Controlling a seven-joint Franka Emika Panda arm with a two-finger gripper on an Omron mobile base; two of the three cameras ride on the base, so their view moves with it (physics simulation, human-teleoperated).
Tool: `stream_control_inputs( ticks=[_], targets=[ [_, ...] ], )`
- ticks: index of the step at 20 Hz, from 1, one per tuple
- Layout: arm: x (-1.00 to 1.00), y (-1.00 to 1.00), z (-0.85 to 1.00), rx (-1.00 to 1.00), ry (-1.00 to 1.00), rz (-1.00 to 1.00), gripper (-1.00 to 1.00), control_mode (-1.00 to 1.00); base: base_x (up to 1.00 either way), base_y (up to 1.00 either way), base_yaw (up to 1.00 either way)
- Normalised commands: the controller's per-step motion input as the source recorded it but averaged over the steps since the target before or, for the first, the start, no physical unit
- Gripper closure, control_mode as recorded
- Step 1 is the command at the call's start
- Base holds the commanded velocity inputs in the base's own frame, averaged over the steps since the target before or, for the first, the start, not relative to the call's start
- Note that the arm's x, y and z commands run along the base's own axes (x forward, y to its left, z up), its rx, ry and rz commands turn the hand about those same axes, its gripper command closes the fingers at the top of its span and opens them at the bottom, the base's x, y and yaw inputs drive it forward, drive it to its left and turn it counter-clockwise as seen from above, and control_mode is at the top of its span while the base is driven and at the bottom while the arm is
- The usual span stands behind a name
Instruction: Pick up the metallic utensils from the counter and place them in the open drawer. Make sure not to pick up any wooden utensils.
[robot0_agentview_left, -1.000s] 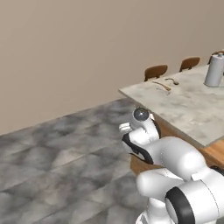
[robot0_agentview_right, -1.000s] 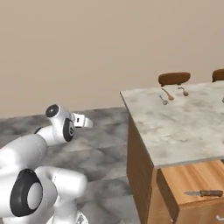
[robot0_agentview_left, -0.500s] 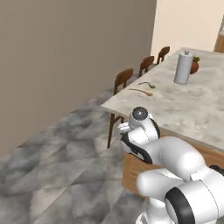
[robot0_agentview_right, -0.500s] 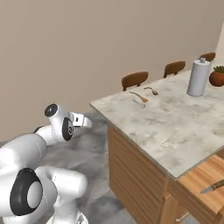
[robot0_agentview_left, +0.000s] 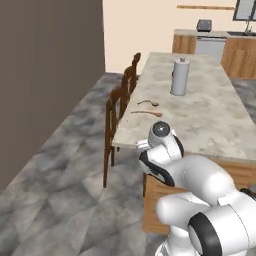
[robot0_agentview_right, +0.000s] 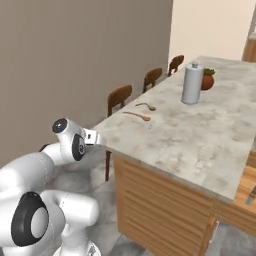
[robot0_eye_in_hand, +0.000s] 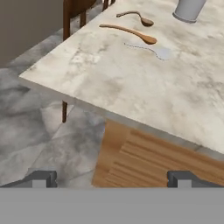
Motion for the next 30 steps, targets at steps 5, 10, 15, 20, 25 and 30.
stream_control_inputs(
  ticks=[5,10,15,20,25,30],
  targets=[
    [0.00,0.00,0.00,0.00,0.00,0.00,-1.00,1.00,0.00,1.00,-0.48],
    [0.00,0.00,0.00,0.00,0.00,0.00,-1.00,1.00,-0.01,1.00,-0.45],
    [0.00,0.00,0.00,0.00,0.00,0.00,-1.00,1.00,0.03,1.00,-0.56],
    [0.00,0.00,0.00,0.00,0.00,0.00,-1.00,1.00,0.00,1.00,-0.52],
    [0.00,0.00,0.00,0.00,0.00,0.00,-1.00,1.00,0.05,1.00,-0.51],
    [0.00,0.00,0.00,0.00,0.00,0.00,-1.00,1.00,0.71,1.00,-0.50]
  ],
)
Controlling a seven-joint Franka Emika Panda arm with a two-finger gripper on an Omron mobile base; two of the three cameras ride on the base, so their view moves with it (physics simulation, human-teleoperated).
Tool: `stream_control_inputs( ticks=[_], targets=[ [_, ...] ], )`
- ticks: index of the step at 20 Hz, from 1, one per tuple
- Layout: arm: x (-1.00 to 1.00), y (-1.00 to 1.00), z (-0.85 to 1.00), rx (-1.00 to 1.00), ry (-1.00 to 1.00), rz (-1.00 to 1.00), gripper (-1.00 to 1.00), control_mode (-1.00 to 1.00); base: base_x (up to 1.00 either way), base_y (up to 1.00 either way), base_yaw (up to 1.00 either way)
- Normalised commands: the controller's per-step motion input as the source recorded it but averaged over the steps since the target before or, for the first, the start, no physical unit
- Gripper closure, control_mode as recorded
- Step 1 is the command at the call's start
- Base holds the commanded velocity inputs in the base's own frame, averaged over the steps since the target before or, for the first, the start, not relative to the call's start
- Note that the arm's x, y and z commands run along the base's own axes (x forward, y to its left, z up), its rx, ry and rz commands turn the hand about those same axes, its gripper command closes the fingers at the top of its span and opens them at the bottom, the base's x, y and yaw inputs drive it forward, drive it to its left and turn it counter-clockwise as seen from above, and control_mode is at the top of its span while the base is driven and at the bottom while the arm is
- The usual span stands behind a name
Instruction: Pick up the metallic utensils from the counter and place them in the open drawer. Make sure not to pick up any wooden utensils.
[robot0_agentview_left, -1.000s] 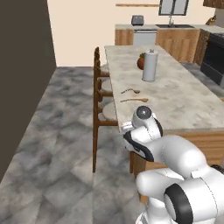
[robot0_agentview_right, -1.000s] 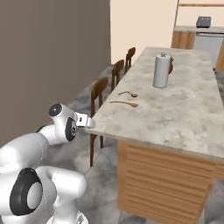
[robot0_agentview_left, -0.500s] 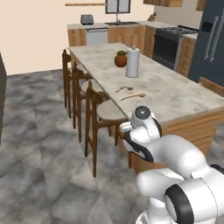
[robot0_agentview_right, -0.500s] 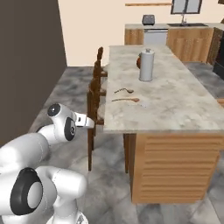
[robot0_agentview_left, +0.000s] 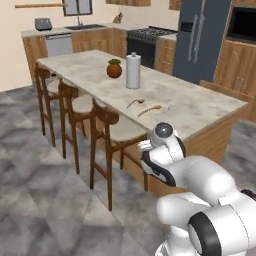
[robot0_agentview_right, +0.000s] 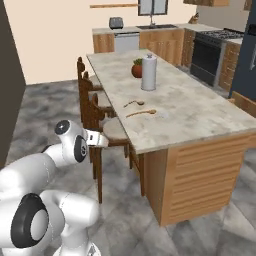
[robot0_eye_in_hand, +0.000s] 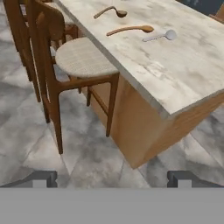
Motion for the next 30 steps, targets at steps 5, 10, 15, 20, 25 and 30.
stream_control_inputs(
  ticks=[5,10,15,20,25,30],
  targets=[
    [0.00,0.00,0.00,0.00,0.00,0.00,-1.00,1.00,1.00,1.00,-0.43],
    [0.00,0.00,0.00,0.00,0.00,0.00,-1.00,1.00,0.93,1.00,-0.42],
    [0.00,0.00,0.00,0.00,0.00,0.00,-1.00,1.00,0.38,1.00,-0.57],
    [0.00,0.00,0.00,0.00,0.00,0.00,-1.00,1.00,0.23,0.58,-0.55],
    [0.00,0.00,0.00,0.00,0.00,0.00,-1.00,1.00,0.04,-0.01,-0.22],
    [0.00,0.00,0.00,0.00,0.00,0.00,-1.00,1.00,0.50,-0.09,-0.03]
  ],
)
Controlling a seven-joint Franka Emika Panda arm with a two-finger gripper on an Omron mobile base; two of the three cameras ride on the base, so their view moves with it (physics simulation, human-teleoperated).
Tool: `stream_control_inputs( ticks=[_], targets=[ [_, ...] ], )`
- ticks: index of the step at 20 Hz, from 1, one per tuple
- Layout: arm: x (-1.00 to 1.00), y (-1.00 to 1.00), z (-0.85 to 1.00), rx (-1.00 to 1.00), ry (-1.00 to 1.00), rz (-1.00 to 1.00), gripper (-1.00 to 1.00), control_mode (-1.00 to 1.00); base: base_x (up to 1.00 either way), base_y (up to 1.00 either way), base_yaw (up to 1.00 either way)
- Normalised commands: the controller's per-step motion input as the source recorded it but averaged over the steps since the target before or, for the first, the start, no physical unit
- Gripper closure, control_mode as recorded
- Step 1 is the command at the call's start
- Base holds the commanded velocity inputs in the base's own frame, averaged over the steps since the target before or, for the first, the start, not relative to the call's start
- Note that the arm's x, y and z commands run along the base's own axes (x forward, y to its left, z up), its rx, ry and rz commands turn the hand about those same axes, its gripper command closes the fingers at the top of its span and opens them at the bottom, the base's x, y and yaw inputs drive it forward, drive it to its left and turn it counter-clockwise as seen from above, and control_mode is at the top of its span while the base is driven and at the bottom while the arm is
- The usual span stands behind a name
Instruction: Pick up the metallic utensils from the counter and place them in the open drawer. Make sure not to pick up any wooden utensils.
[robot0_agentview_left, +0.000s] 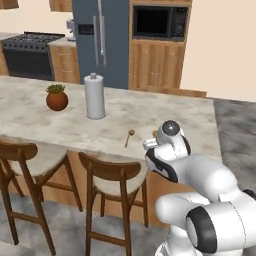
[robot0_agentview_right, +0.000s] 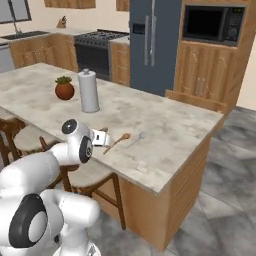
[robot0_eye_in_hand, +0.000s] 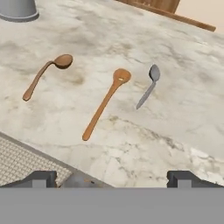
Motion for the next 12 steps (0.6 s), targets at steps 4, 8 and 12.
stream_control_inputs(
  ticks=[4,8,12],
  targets=[
    [0.00,0.00,0.00,0.00,0.00,0.00,-1.00,1.00,0.73,0.76,-0.43],
    [0.00,0.00,0.00,0.00,0.00,0.00,-1.00,1.00,0.68,0.13,-0.44],
    [0.00,0.00,0.00,0.00,0.00,0.00,-1.00,1.00,0.38,0.27,-0.55]
  ],
)
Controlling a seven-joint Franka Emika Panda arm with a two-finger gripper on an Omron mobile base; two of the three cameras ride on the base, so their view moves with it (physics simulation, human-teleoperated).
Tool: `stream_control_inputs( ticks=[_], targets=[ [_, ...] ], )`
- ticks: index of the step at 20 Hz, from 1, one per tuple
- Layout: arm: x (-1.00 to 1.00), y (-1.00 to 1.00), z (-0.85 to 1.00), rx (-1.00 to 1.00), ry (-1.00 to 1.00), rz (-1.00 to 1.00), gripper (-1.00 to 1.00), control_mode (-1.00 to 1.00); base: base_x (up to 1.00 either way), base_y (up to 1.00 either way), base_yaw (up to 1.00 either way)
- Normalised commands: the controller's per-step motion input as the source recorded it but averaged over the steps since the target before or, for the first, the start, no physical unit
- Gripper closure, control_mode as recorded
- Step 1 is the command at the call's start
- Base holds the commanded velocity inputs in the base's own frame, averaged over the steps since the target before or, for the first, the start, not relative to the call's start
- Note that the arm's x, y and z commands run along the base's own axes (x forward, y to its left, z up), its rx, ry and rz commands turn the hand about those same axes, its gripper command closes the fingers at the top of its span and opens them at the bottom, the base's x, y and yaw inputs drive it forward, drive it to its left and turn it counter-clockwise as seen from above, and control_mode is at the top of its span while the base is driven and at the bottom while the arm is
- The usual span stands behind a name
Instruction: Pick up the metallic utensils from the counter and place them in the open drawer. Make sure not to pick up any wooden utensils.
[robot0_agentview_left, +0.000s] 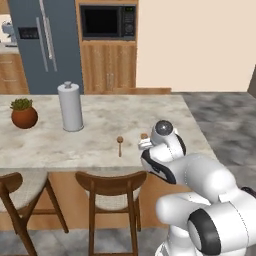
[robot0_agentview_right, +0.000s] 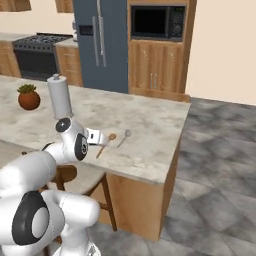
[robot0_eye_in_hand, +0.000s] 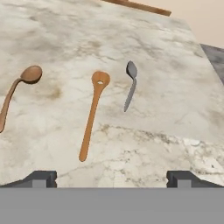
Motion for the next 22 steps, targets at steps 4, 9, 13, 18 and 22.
stream_control_inputs(
  ticks=[4,9,13,18,22],
  targets=[
    [0.00,0.00,0.00,0.00,0.00,0.00,-1.00,1.00,0.72,0.00,-0.40],
    [0.00,0.00,0.00,0.00,0.00,0.00,-1.00,1.00,0.87,0.01,-0.05],
    [0.92,-0.05,0.01,0.05,0.32,0.00,-1.00,-1.00,0.00,0.00,0.00],
    [1.00,0.00,0.15,0.08,0.54,-0.03,-1.00,-1.00,0.00,0.00,0.00],
    [0.63,0.00,0.11,0.04,0.31,-0.03,-1.00,-1.00,0.00,0.00,0.00]
  ],
)
